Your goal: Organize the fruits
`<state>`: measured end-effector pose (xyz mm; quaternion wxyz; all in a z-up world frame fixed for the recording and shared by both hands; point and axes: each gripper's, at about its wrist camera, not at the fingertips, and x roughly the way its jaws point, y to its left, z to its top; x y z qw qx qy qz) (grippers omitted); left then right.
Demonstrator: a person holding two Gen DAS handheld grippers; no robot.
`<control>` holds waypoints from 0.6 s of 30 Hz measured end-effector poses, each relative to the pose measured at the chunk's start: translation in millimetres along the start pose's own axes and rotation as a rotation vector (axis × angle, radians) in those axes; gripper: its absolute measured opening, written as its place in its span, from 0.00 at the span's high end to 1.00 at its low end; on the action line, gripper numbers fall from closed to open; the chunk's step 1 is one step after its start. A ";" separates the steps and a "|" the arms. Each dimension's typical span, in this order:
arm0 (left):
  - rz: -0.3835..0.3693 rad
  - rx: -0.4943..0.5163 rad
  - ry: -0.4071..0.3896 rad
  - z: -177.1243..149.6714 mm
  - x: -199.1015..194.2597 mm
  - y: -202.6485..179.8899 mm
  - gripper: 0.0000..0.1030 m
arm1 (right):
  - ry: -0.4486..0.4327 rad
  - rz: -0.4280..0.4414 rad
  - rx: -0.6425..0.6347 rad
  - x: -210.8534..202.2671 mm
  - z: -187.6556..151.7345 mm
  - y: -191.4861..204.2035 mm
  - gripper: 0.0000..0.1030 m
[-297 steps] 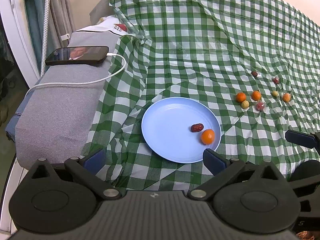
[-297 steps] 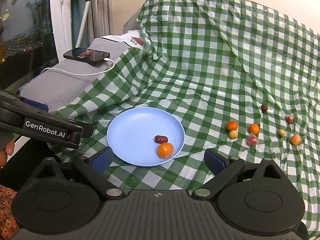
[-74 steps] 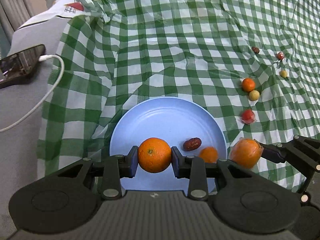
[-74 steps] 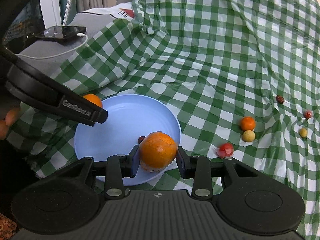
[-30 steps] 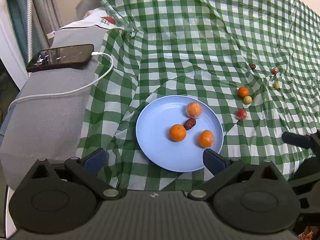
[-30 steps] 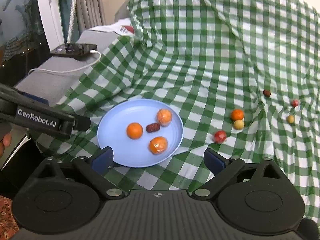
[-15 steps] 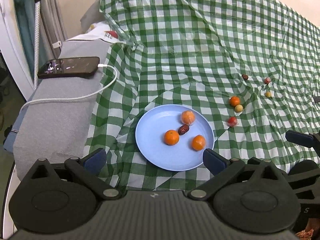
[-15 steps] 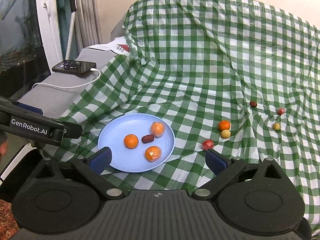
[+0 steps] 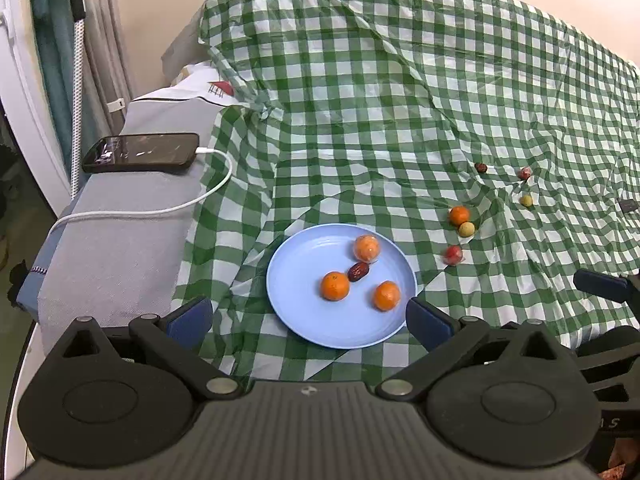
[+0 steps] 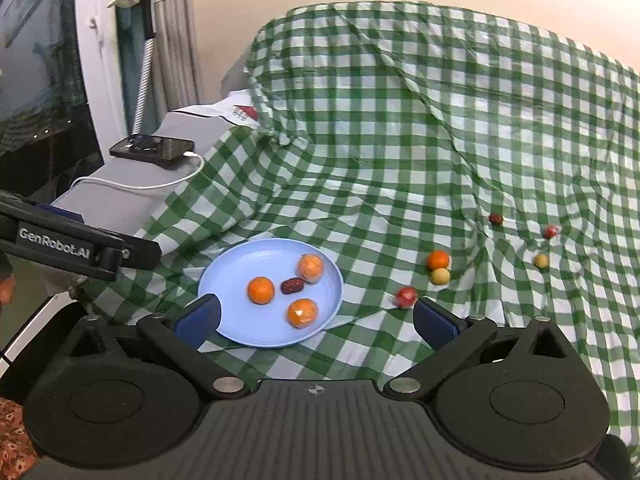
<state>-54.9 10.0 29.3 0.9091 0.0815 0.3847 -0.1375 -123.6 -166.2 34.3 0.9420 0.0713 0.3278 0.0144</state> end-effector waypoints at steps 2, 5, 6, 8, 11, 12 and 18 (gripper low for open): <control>-0.001 0.006 0.001 2.7 2.8 -4.0 0.00 | 0.010 -0.004 0.012 2.9 -1.5 -6.3 0.01; -0.001 0.016 0.021 8.4 13.6 -11.0 0.00 | 0.025 0.000 0.051 10.7 -4.4 -21.7 0.01; 0.000 0.020 0.033 11.1 19.0 -14.1 0.00 | 0.031 0.002 0.070 14.8 -5.3 -28.6 0.01; 0.000 0.027 0.058 18.2 31.2 -21.1 0.00 | 0.046 -0.006 0.107 26.6 -5.6 -46.1 0.01; -0.003 0.028 0.093 30.8 52.4 -32.4 0.00 | 0.041 -0.043 0.150 50.3 -4.3 -84.8 0.01; -0.004 0.028 0.106 35.4 59.9 -36.8 0.00 | 0.036 -0.075 0.159 62.0 -3.6 -104.0 0.01; -0.003 0.052 0.179 61.1 106.4 -67.5 0.00 | 0.060 -0.257 0.327 142.9 -10.3 -248.1 0.01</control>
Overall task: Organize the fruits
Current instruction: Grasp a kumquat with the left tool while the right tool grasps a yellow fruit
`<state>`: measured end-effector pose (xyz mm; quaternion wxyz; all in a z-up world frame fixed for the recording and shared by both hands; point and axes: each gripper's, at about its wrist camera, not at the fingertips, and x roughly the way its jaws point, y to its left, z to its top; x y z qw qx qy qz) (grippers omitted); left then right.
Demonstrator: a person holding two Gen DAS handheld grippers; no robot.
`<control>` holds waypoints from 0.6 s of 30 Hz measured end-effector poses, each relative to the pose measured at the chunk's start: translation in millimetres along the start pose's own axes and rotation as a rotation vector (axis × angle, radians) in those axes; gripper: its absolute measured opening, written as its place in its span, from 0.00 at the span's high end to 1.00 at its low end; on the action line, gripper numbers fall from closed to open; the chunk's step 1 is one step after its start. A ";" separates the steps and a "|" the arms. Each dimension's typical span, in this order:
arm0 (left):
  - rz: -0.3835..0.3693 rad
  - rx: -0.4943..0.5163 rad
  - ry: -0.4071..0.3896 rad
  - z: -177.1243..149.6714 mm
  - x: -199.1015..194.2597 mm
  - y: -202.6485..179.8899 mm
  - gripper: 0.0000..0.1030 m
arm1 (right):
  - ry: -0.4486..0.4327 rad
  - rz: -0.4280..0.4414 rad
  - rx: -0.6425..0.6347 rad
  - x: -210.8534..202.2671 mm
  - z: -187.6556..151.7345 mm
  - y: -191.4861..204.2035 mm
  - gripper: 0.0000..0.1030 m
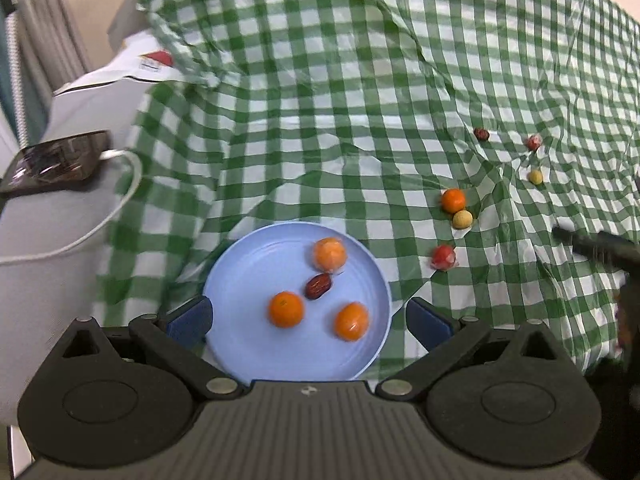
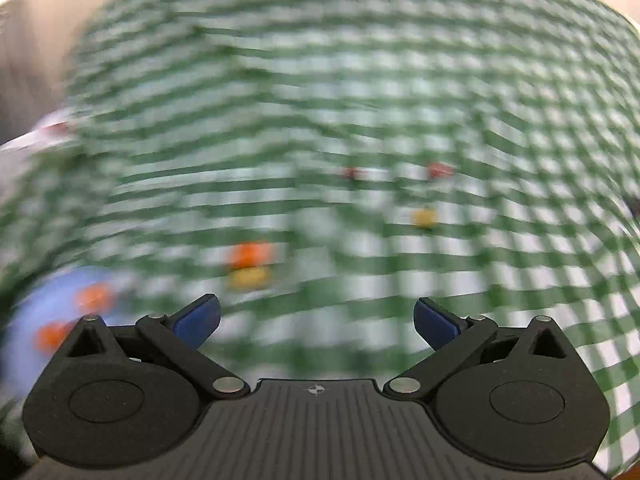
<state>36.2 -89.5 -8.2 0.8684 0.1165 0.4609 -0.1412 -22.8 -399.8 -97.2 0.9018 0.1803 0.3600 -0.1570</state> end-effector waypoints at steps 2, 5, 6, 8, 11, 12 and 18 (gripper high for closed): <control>0.012 0.014 0.022 9.1 13.4 -11.7 0.00 | 0.033 0.018 0.141 43.6 15.2 -45.5 0.01; 0.031 0.040 0.060 20.8 32.8 -29.7 0.00 | 0.146 0.112 0.321 102.3 26.6 -92.7 0.01; 0.037 0.050 0.074 24.8 38.3 -35.8 0.00 | 0.173 0.104 0.357 118.0 27.1 -105.4 0.00; 0.037 0.082 0.090 32.3 47.3 -48.2 0.00 | 0.142 0.129 0.384 123.4 34.3 -122.0 0.01; 0.034 0.128 0.082 40.7 59.5 -62.3 0.00 | 0.078 -0.240 0.226 123.0 41.9 -153.0 0.01; 0.032 0.138 0.086 43.8 65.0 -66.7 0.00 | 0.116 -0.331 0.237 128.1 39.6 -179.0 0.00; 0.006 0.161 0.093 57.1 100.2 -88.5 0.00 | 0.092 -0.556 0.190 113.1 39.6 -272.7 0.01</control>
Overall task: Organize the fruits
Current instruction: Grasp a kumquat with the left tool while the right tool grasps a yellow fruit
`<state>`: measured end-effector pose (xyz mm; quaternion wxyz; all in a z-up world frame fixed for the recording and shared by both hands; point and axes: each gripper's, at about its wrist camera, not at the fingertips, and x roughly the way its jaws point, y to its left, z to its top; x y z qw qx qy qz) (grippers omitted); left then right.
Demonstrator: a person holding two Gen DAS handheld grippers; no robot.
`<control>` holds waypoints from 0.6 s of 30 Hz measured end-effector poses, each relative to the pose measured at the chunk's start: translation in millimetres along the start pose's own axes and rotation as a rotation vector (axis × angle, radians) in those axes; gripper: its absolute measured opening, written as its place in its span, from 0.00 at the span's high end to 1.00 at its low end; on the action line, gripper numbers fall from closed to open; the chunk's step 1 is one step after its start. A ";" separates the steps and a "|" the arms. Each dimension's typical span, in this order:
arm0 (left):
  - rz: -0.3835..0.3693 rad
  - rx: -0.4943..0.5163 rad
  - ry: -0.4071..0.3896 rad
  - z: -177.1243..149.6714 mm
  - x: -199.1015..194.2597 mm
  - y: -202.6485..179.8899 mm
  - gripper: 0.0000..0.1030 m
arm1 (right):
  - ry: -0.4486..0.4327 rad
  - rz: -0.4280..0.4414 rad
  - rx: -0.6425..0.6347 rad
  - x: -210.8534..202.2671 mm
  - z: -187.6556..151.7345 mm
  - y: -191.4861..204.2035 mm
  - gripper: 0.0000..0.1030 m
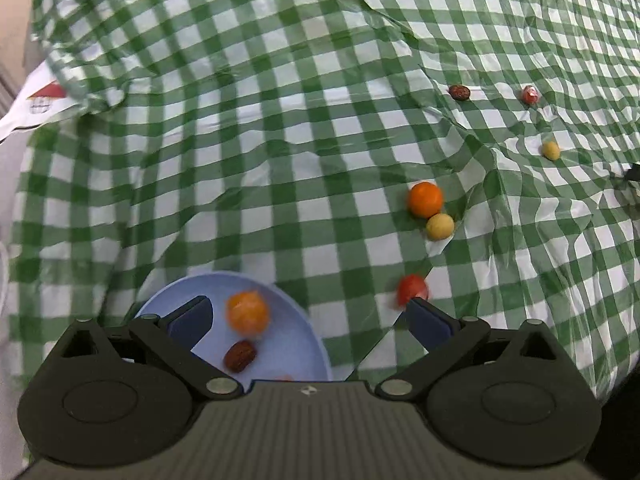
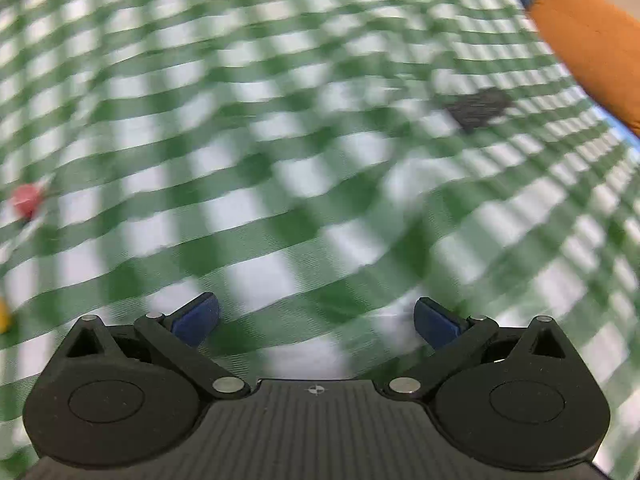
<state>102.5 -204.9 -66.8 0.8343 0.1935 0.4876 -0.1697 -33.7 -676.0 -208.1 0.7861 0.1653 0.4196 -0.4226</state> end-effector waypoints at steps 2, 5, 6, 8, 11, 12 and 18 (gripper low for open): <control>0.004 0.021 -0.024 7.8 8.5 -6.8 0.00 | -0.026 -0.114 -0.053 5.7 -0.5 -6.8 0.01; 0.002 0.054 -0.077 20.7 19.7 -14.3 0.00 | -0.019 -0.179 -0.030 4.1 1.2 -14.4 0.01; -0.001 0.069 -0.095 25.1 23.5 -17.2 0.00 | -0.037 -0.151 -0.019 -3.1 1.6 -13.1 0.01; -0.032 0.109 -0.139 33.0 33.3 -27.3 0.00 | -0.079 -0.017 -0.007 -23.6 6.0 -0.9 0.01; -0.093 0.152 -0.129 48.7 57.3 -46.3 0.00 | -0.139 0.220 -0.061 -64.4 -3.0 40.7 0.01; -0.113 0.152 -0.121 53.4 65.4 -51.1 0.00 | -0.150 0.287 -0.098 -75.8 -7.5 59.6 0.01; -0.241 0.105 -0.023 76.1 104.5 -66.2 0.07 | -0.230 0.442 -0.330 -97.0 -20.6 165.7 0.05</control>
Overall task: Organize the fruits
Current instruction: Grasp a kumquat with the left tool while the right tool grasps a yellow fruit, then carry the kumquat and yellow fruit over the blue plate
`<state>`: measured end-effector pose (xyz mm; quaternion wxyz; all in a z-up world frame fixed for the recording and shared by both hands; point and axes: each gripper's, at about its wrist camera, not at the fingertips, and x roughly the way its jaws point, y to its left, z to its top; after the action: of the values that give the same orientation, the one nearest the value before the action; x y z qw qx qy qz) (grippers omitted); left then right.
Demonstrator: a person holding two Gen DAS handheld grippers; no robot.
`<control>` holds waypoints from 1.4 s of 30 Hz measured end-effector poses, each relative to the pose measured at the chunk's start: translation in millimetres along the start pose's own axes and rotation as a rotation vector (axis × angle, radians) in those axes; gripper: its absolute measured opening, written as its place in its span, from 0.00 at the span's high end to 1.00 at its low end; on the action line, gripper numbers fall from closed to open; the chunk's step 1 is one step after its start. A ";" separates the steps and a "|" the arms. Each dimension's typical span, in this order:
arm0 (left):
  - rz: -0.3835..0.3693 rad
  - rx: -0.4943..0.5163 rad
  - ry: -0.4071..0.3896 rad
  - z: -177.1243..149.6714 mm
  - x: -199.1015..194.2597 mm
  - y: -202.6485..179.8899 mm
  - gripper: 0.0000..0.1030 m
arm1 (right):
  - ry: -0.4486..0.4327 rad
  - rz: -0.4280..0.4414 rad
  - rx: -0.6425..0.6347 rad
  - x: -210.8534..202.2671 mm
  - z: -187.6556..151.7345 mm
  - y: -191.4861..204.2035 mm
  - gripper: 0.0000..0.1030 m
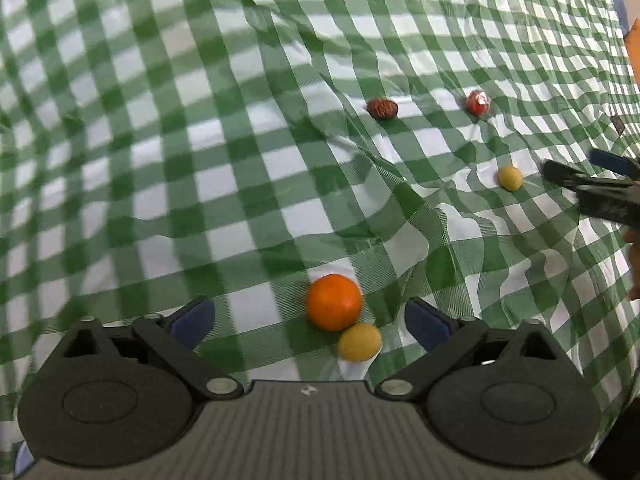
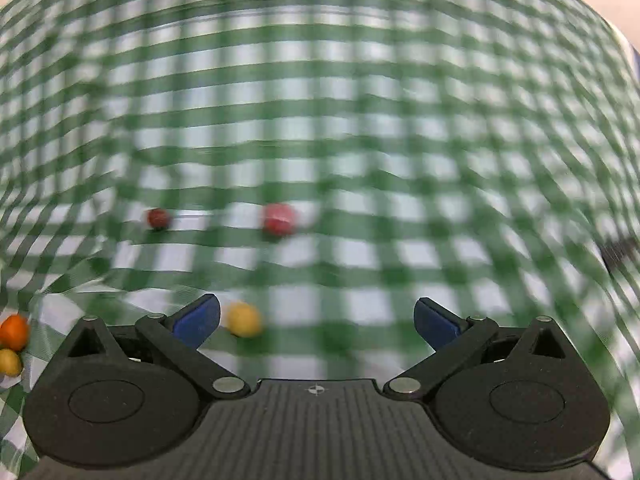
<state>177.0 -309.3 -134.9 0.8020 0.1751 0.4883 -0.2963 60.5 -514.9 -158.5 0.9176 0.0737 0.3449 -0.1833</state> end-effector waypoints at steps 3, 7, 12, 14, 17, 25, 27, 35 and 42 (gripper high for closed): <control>-0.036 0.009 0.054 7.3 18.7 0.1 0.29 | 0.051 0.034 -0.032 24.1 -0.8 17.9 0.45; -0.089 0.007 0.080 11.9 33.7 2.1 0.32 | 0.120 0.039 0.009 46.6 -8.7 18.6 0.61; -0.111 0.031 0.065 16.9 38.4 3.7 0.66 | 0.098 0.041 -0.019 45.8 -10.3 22.3 0.74; -0.124 0.001 0.058 16.5 33.7 10.0 0.67 | 0.074 0.038 -0.008 39.5 -6.6 21.0 0.74; -0.073 0.004 0.032 12.7 17.3 16.8 0.67 | 0.029 0.015 -0.005 19.6 1.7 17.9 0.74; 0.042 -0.134 -0.039 -26.9 -83.9 60.1 0.67 | -0.079 0.068 0.029 -100.6 16.2 38.2 0.74; 0.067 -0.157 -0.051 -46.0 -113.6 66.2 0.67 | -0.078 0.120 0.030 -135.4 10.4 57.8 0.74; 0.141 -0.240 -0.064 -131.9 -210.0 84.7 0.67 | -0.013 0.389 0.068 -243.1 -15.8 145.8 0.74; 0.158 -0.303 -0.092 -204.7 -265.2 95.1 0.67 | 0.008 0.521 -0.028 -315.5 -36.2 215.9 0.74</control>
<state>7.2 -39.3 4.9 0.8614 0.0765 0.4749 -0.1633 -97.0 -216.4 24.4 0.9335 0.1478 0.3203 0.0643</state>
